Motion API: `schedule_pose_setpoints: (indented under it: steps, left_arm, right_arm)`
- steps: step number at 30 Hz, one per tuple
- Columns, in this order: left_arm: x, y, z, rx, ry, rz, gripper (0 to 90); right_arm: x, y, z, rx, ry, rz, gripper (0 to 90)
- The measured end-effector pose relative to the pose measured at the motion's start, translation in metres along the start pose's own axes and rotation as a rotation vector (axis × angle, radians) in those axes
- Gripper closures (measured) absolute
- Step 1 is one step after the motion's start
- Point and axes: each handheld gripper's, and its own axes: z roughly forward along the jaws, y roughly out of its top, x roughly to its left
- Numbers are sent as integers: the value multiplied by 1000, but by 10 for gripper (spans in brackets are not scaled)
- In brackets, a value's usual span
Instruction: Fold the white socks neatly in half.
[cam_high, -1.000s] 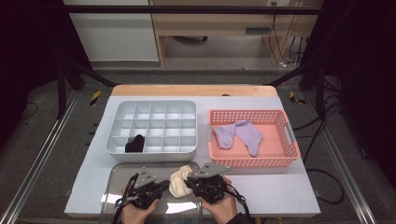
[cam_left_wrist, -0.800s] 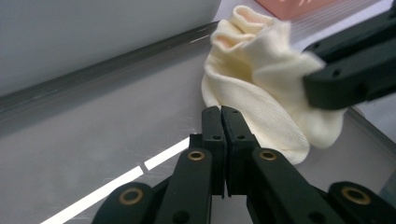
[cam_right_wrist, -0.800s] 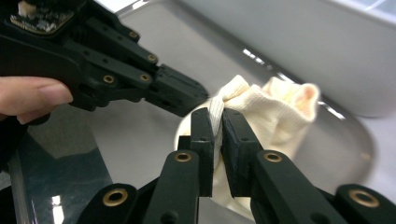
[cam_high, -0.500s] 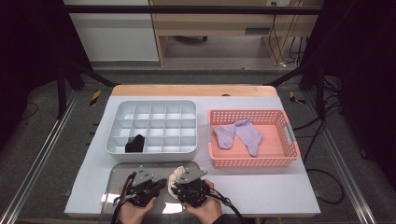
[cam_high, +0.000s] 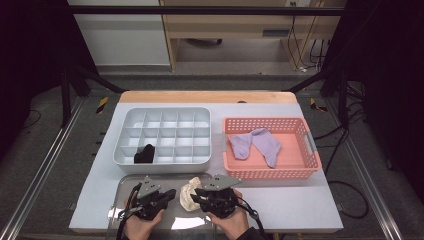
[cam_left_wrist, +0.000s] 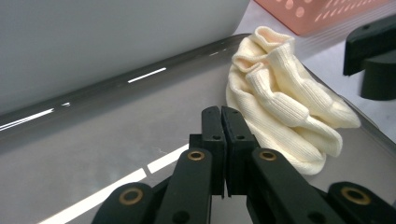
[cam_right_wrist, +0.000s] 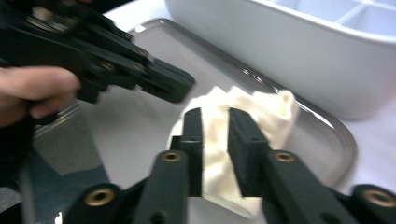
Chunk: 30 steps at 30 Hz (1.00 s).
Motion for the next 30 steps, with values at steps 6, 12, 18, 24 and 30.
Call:
schedule_pose_setpoints:
  steps: [6,12,18,24,30]
  left_arm:
    - [3,4,-8,-33,-6,-9,879]
    - [-3,14,-13,-69,-26,5,878]
    - [-19,28,-14,-92,-60,38,865]
    - [-43,41,-1,-55,-82,117,867]
    - [-41,35,15,20,-46,143,867]
  right_arm:
    - [0,-10,16,54,-6,-9,900]
    - [4,-15,27,79,2,-17,888]
    - [-4,-8,4,9,-12,0,860]
    - [-17,-12,-13,2,-62,24,871]
    - [-16,-20,-2,35,-72,30,820]
